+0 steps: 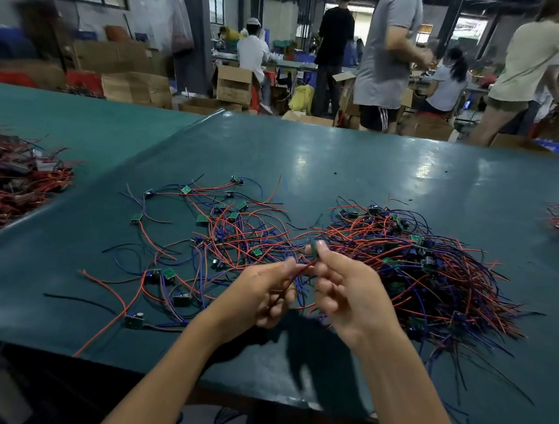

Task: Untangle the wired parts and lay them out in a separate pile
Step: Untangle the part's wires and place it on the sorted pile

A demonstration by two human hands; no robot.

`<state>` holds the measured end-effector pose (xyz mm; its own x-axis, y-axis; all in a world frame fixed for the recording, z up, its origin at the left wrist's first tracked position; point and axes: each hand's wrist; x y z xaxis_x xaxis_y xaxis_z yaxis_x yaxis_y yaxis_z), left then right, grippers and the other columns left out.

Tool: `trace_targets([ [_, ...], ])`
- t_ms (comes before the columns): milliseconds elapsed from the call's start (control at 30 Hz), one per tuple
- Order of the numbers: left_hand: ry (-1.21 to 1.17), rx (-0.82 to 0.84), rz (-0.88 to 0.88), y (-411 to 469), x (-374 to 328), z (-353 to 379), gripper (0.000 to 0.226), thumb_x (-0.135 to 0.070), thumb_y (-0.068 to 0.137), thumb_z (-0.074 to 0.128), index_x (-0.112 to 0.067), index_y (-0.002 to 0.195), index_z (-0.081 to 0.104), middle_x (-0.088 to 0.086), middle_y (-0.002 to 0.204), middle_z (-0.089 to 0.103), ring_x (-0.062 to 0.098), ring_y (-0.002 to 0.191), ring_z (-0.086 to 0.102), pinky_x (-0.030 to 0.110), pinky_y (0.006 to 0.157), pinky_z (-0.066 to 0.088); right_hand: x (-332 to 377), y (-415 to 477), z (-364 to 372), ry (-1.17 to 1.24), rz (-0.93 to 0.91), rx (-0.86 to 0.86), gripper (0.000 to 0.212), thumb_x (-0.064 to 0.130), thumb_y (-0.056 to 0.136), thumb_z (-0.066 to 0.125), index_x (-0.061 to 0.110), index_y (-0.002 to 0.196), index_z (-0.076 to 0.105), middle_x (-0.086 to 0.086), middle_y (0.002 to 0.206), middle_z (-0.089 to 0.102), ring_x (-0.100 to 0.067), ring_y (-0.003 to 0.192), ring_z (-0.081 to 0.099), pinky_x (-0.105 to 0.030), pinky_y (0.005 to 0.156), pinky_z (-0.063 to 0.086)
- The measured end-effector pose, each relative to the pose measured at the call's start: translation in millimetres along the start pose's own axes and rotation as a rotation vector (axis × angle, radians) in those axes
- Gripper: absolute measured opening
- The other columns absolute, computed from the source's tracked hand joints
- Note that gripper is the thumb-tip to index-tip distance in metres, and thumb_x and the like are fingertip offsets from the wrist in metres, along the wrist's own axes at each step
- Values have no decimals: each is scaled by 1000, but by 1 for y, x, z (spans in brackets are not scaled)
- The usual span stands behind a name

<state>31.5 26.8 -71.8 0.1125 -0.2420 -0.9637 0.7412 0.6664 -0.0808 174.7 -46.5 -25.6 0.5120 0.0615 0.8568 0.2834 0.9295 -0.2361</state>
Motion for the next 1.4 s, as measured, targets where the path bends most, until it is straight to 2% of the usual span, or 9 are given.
trace_targets([
  [100, -79, -69, -62, 6, -2, -3, 57, -72, 84, 52, -24, 99, 79, -1, 63, 50, 7, 39, 30, 15, 42, 20, 5, -5, 1, 428, 219, 146, 14, 21, 89, 63, 9, 92, 69, 2, 72, 58, -6, 50, 54, -15, 27, 29],
  [200, -98, -49, -34, 5, 3, -6, 49, -60, 91, 59, -15, 100, 75, -3, 55, 39, 5, 36, 22, 13, 39, 19, -1, -8, 3, 539, 248, 189, 17, 21, 94, 56, 7, 95, 67, 2, 76, 59, -8, 51, 54, -15, 27, 29],
  [300, -89, -58, 26, 0, 4, -4, 33, -54, 89, 65, -22, 79, 67, -5, 51, 25, 5, 39, 17, 13, 40, 16, -5, -8, 5, 524, 215, 187, 21, 30, 93, 61, 10, 94, 66, 1, 75, 63, -11, 51, 56, -16, 28, 28],
  [433, -62, -139, 102, 0, 2, -1, 37, -47, 92, 62, -12, 84, 72, -2, 57, 14, 10, 47, 11, 16, 41, 14, -5, -8, 6, 357, 74, 148, 30, 43, 89, 68, 14, 97, 68, 4, 70, 49, -7, 50, 51, -16, 29, 26],
  [633, -147, -117, 128, -1, -2, -6, 31, -43, 87, 72, -14, 78, 75, -6, 53, 25, 4, 42, 19, 13, 38, 21, 5, -7, 7, 156, -148, 152, 33, 43, 88, 62, 17, 103, 75, 1, 65, 49, -7, 53, 50, -17, 34, 31],
  [900, -233, 40, 129, -7, -5, -12, 37, -42, 72, 89, -12, 86, 73, -4, 59, 40, 4, 47, 28, 18, 44, 12, 9, -9, 4, 345, -109, 328, 36, 33, 98, 45, 21, 102, 79, 2, 84, 57, -10, 62, 50, -17, 40, 29],
  [1067, -250, 61, 142, -9, -6, -13, 36, -37, 68, 91, -12, 86, 73, -4, 61, 44, 4, 48, 32, 20, 45, 10, 9, -11, 1, 391, -118, 339, 34, 27, 96, 46, 19, 104, 79, -1, 89, 57, -12, 64, 49, -18, 42, 31],
  [1200, -266, 37, 140, -9, -7, -13, 30, -32, 71, 89, -12, 85, 73, -3, 63, 47, 5, 48, 32, 20, 45, 11, 14, -13, 0, 356, -187, 297, 32, 37, 99, 51, 18, 100, 76, 0, 81, 51, -11, 62, 51, -18, 42, 35],
  [1400, -285, 11, 130, -9, -7, -13, 12, -22, 80, 75, -12, 88, 73, 1, 67, 48, 8, 49, 34, 16, 44, 17, 38, -16, -19, 224, -399, 160, 19, 35, 88, 69, 16, 87, 66, -2, 78, 64, -15, 66, 61, -22, 51, 48],
])
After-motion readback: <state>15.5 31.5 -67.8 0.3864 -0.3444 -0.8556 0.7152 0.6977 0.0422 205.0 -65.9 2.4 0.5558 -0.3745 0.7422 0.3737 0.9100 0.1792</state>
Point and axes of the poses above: each hand's wrist, its own y-axis towards the middle knuckle, its own z-axis out of the palm, x = y × z
